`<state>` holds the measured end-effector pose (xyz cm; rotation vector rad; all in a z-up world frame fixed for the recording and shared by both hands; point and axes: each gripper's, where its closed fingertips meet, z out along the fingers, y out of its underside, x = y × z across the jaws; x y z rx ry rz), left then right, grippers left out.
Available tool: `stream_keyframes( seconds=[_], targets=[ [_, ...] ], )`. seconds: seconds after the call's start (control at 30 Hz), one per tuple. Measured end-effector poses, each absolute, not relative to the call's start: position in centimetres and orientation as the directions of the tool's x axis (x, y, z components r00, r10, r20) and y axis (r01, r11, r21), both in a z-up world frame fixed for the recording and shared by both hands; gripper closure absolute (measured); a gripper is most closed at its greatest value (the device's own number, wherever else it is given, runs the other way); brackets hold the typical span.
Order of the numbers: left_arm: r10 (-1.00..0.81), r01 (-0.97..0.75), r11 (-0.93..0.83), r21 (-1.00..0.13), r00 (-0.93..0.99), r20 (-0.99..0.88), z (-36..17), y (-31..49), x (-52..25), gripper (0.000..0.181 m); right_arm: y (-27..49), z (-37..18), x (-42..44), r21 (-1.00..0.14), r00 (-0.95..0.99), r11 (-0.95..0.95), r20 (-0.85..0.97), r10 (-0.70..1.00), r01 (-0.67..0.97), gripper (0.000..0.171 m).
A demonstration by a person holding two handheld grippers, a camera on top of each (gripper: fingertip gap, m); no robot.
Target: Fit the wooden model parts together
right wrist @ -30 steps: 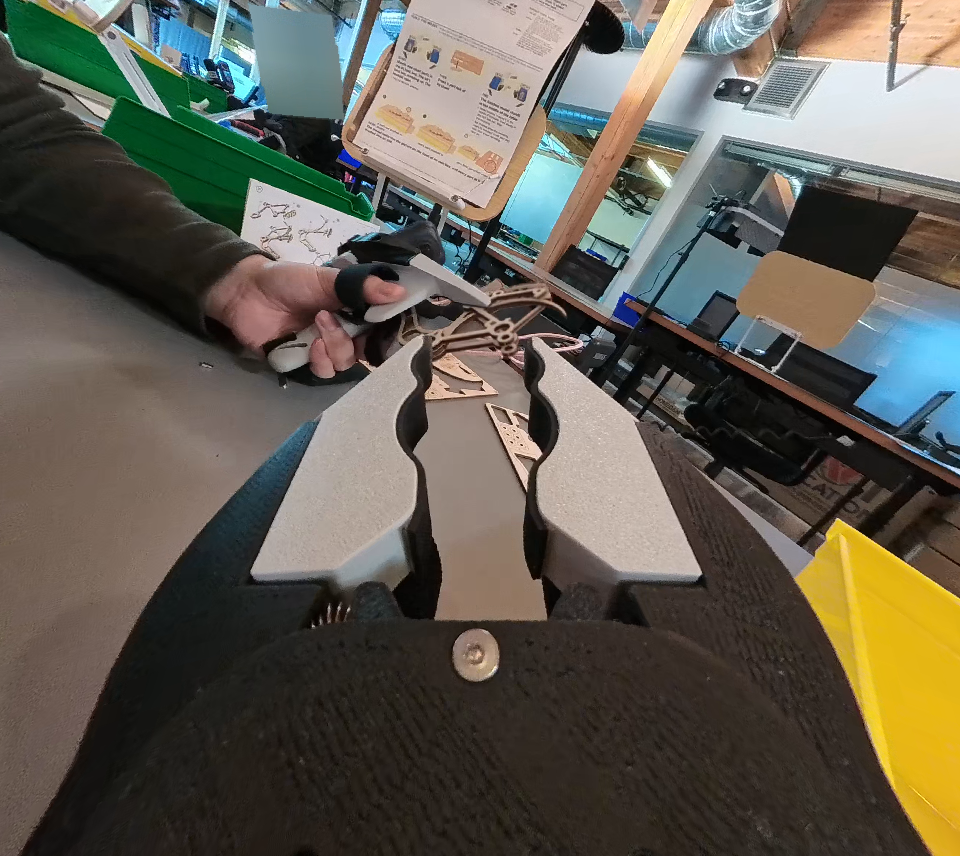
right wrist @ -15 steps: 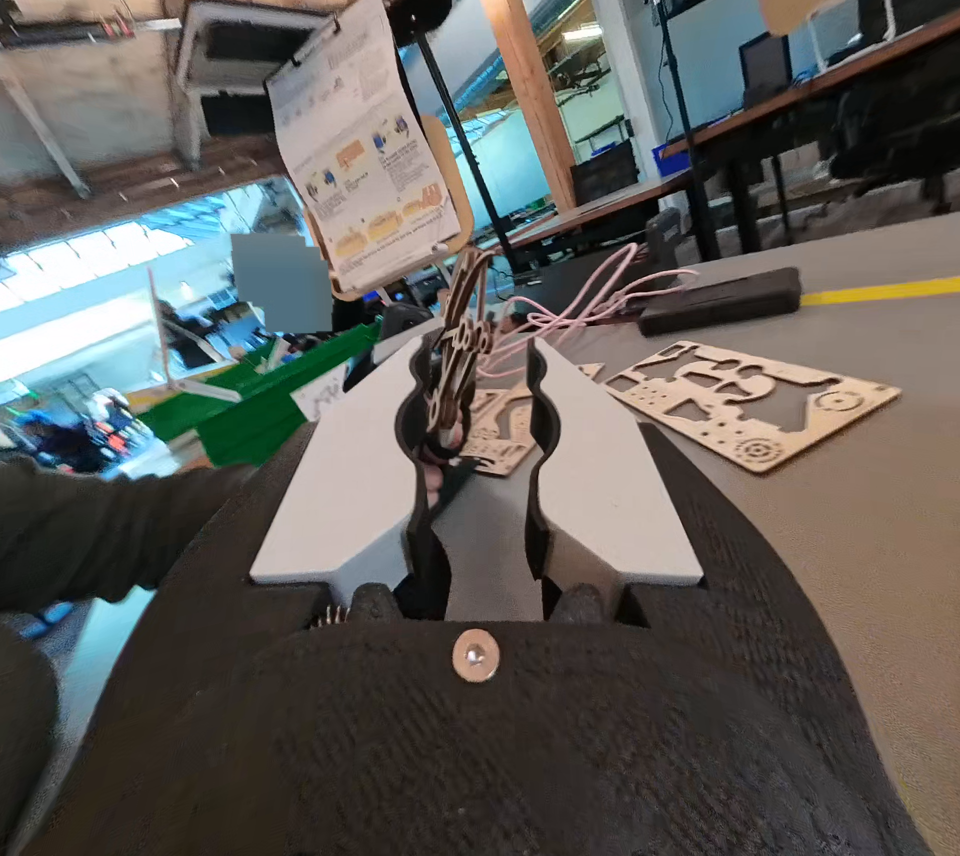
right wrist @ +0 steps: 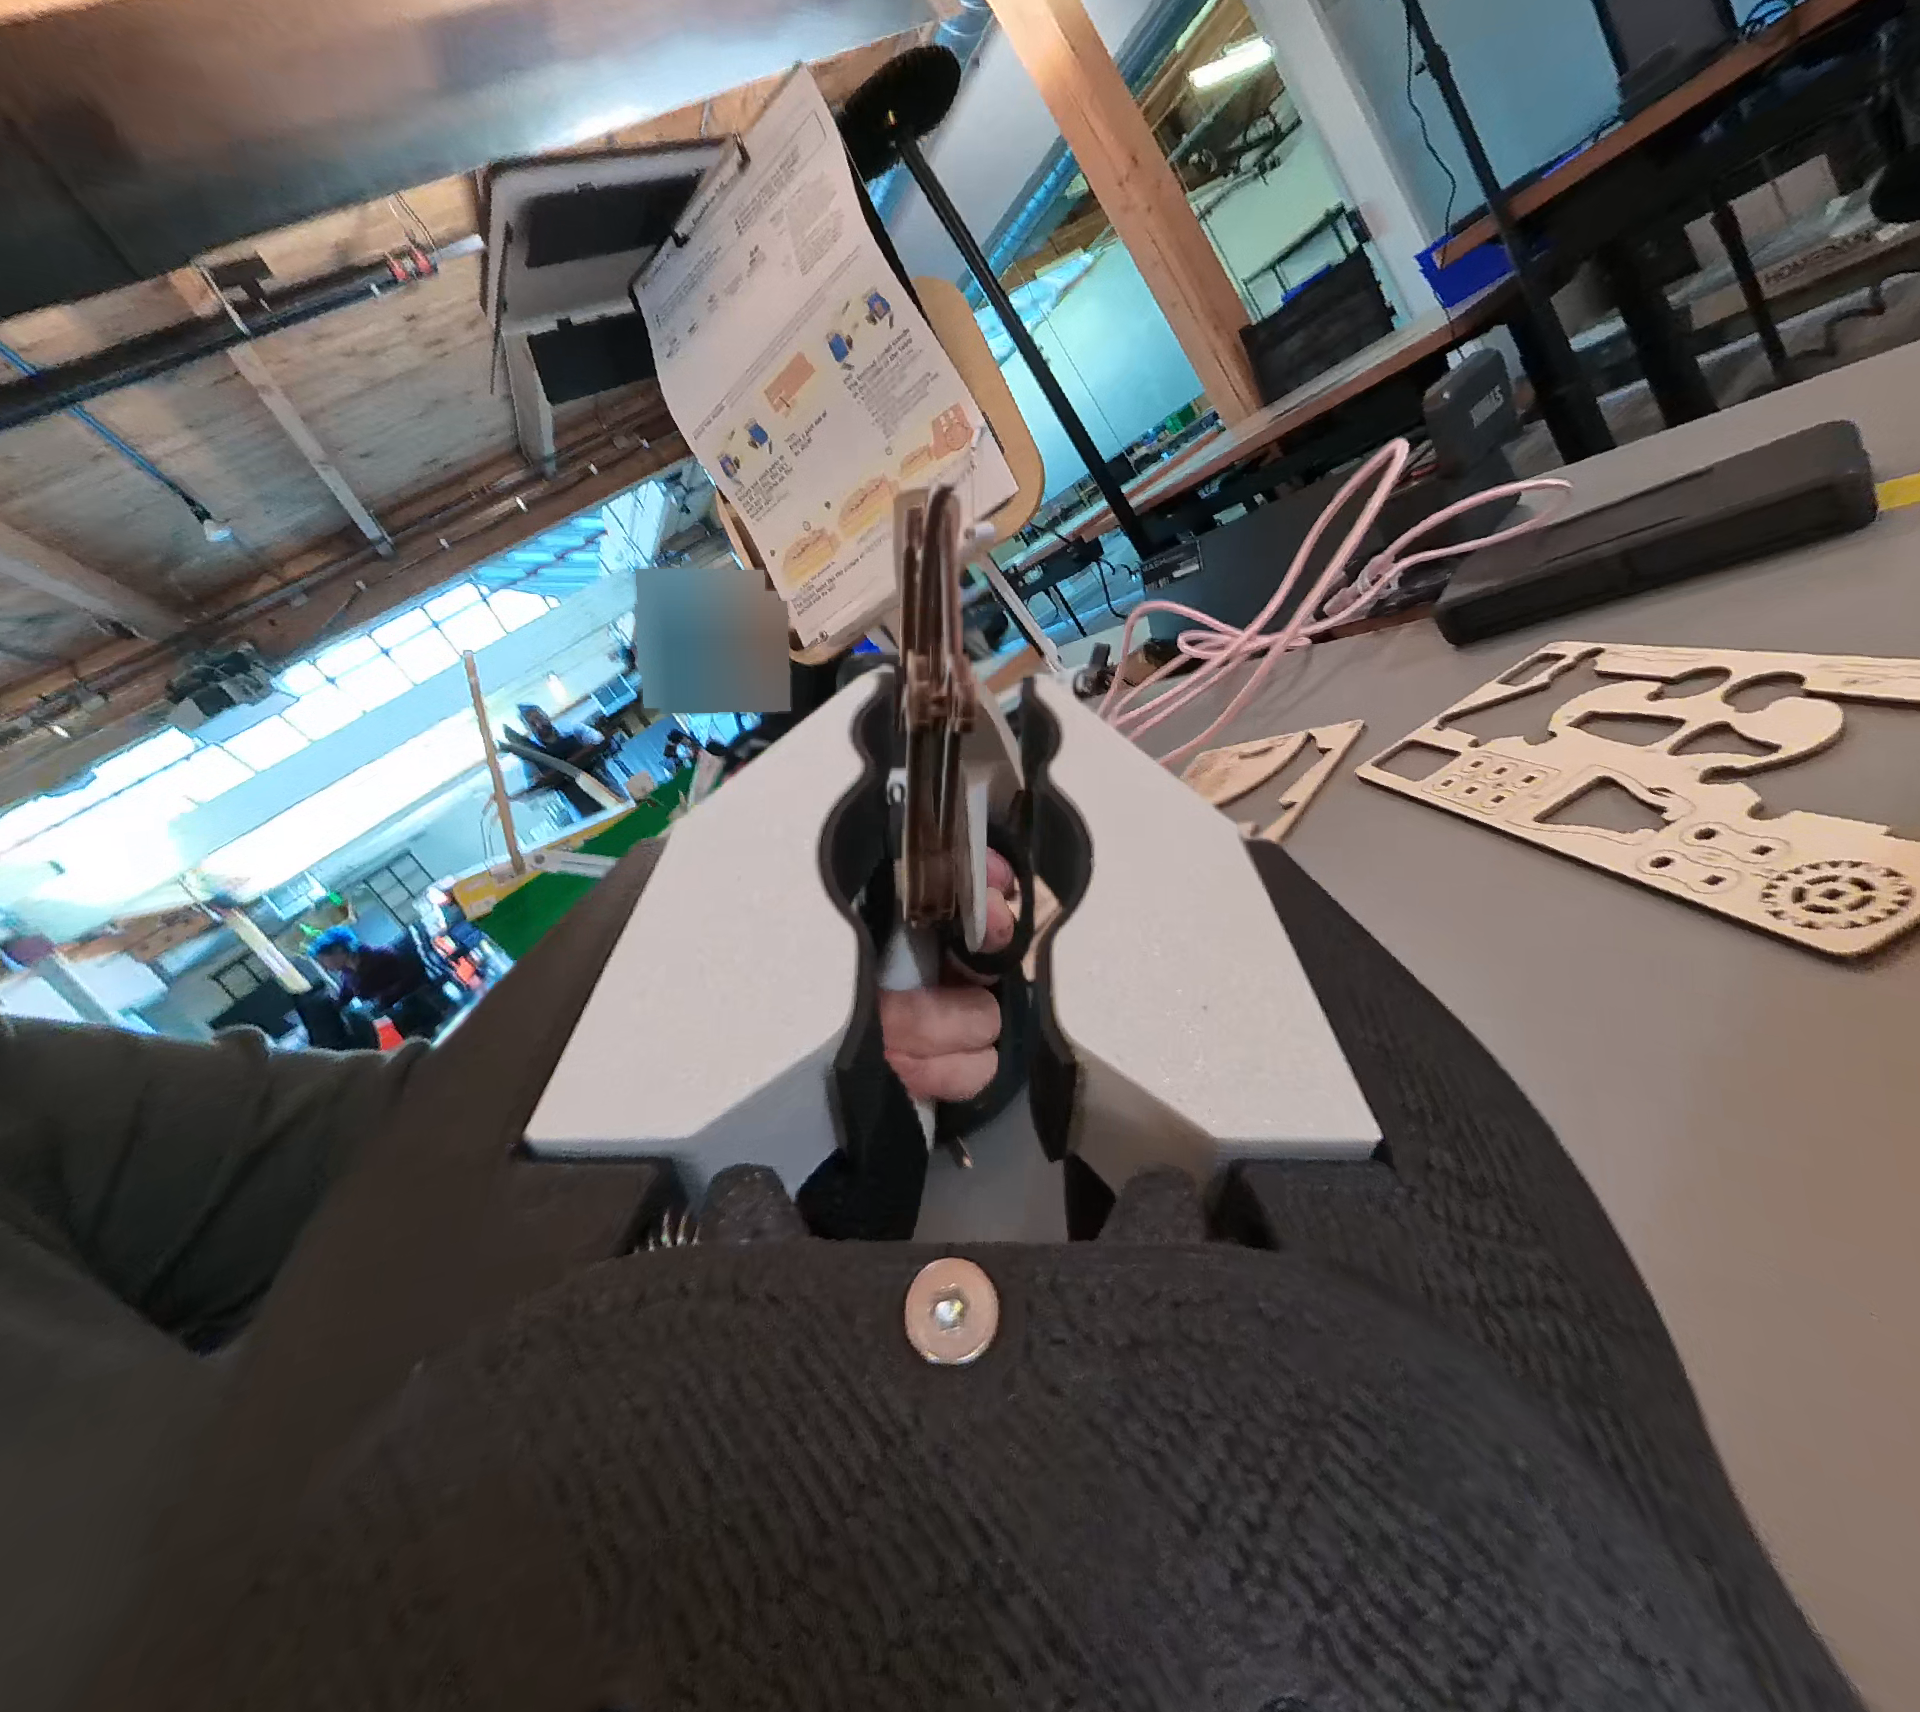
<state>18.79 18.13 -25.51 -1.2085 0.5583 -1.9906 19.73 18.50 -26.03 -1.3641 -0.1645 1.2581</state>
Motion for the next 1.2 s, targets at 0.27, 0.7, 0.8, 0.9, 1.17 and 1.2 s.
stream_keyframes(
  seconds=[0.27, 0.7, 0.8, 0.9, 1.17, 1.2],
  targets=[
    [-0.782, 0.373, -0.624, -0.687, -0.317, 0.537, -25.1, 17.4, 18.6, 0.175, 17.7, -25.1, 19.1, -0.782, 0.353, -0.257, -0.513, 0.782, -0.568, 0.163],
    [-0.859, 0.497, -0.505, -0.705, -0.215, 0.464, -24.1, 17.7, 17.2, 0.122, 17.1, -24.0, 20.0, -0.832, 0.408, -0.162, -0.418, 0.812, -0.530, 0.163],
    [-0.911, 0.529, -0.364, -0.767, -0.031, 0.411, -23.8, 18.0, 16.0, 0.112, 17.1, -23.7, 21.2, -0.887, 0.503, -0.080, -0.330, 0.799, -0.456, 0.163],
    [-0.951, 0.517, -0.151, -0.843, 0.157, 0.266, -22.8, 17.4, 14.6, 0.108, 17.2, -24.2, 22.2, -0.977, 0.666, 0.064, -0.090, 0.740, -0.204, 0.164],
    [-0.966, 0.381, -0.016, -0.924, 0.232, 0.112, -24.2, 14.2, 12.2, 0.120, 16.8, -28.5, 21.0, -0.670, 0.492, 0.275, 0.712, 0.500, 0.690, 0.163],
    [-0.961, 0.379, -0.012, -0.925, 0.253, 0.116, -24.3, 14.4, 11.6, 0.121, 16.8, -29.4, 20.8, -0.564, 0.406, 0.289, 0.791, 0.457, 0.774, 0.163]
  ],
)
